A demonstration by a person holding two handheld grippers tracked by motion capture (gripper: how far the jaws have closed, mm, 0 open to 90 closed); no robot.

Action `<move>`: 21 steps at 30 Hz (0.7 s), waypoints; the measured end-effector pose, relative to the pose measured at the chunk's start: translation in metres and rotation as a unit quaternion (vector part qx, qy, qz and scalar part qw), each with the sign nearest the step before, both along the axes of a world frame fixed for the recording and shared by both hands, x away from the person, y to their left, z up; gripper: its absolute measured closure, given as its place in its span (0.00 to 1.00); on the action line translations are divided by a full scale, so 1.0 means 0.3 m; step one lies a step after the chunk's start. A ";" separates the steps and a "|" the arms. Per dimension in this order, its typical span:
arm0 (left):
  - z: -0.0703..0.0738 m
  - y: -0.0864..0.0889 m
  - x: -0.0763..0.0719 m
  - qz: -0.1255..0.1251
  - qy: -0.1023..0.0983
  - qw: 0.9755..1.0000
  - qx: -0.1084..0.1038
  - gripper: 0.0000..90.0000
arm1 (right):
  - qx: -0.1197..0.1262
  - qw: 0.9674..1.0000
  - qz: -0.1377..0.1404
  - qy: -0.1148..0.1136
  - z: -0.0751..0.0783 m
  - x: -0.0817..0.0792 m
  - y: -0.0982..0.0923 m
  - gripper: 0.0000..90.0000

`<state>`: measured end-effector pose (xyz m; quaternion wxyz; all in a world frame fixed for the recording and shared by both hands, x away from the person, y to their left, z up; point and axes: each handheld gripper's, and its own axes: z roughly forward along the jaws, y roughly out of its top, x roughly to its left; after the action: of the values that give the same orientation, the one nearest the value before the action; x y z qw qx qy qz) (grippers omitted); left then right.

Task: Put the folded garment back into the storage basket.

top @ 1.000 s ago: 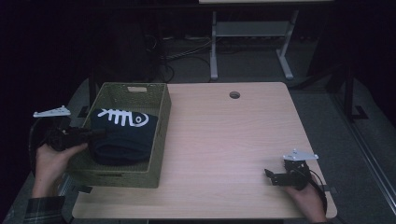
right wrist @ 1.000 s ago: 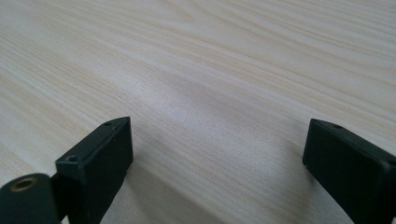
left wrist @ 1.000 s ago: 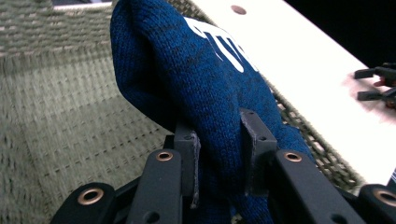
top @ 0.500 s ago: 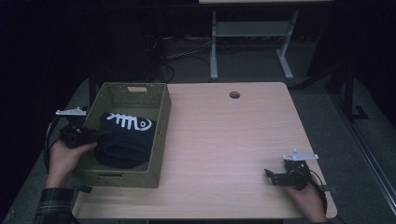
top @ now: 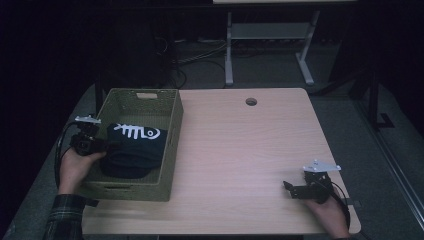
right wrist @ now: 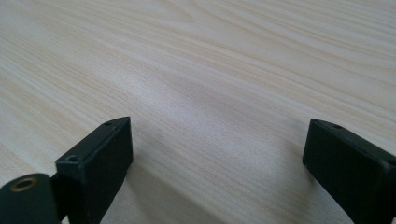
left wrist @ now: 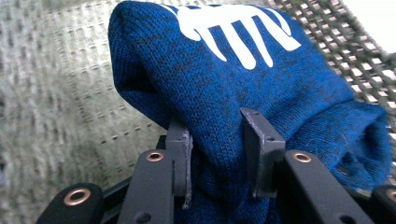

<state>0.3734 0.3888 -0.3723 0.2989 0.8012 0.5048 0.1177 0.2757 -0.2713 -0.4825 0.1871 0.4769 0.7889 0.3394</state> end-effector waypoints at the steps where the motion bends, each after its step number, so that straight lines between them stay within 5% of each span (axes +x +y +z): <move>1: 0.000 -0.002 0.001 0.004 -0.001 1.000 0.004 0.72 | 0.000 1.000 0.000 0.000 0.000 0.000 0.000 0.09; 14: 0.013 -0.001 -0.011 0.046 -0.031 0.997 0.044 0.46 | 0.000 1.000 0.000 0.000 0.000 0.000 0.000 0.09; 21: 0.055 0.013 -0.045 0.061 -0.058 0.996 0.021 0.31 | 0.000 1.000 0.000 0.000 0.000 0.000 0.000 0.09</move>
<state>0.3598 0.3928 -0.3560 0.3027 0.7668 0.5323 0.1927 0.2757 -0.2713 -0.4824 0.1871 0.4769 0.7889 0.3395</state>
